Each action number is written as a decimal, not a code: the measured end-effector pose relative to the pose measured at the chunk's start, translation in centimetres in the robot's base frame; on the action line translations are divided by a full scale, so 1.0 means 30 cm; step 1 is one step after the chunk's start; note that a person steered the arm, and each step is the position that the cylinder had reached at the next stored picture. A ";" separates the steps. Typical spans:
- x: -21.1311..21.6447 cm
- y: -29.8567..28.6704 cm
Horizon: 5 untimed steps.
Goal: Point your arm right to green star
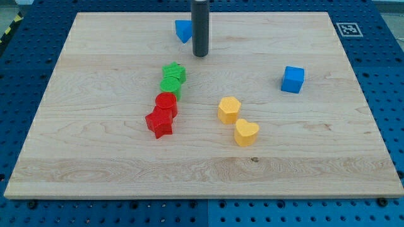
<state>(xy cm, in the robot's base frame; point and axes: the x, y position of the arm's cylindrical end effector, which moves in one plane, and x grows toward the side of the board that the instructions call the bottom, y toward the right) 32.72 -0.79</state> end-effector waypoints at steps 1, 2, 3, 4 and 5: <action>0.054 0.002; 0.161 0.009; 0.161 0.009; 0.161 0.009; 0.208 0.044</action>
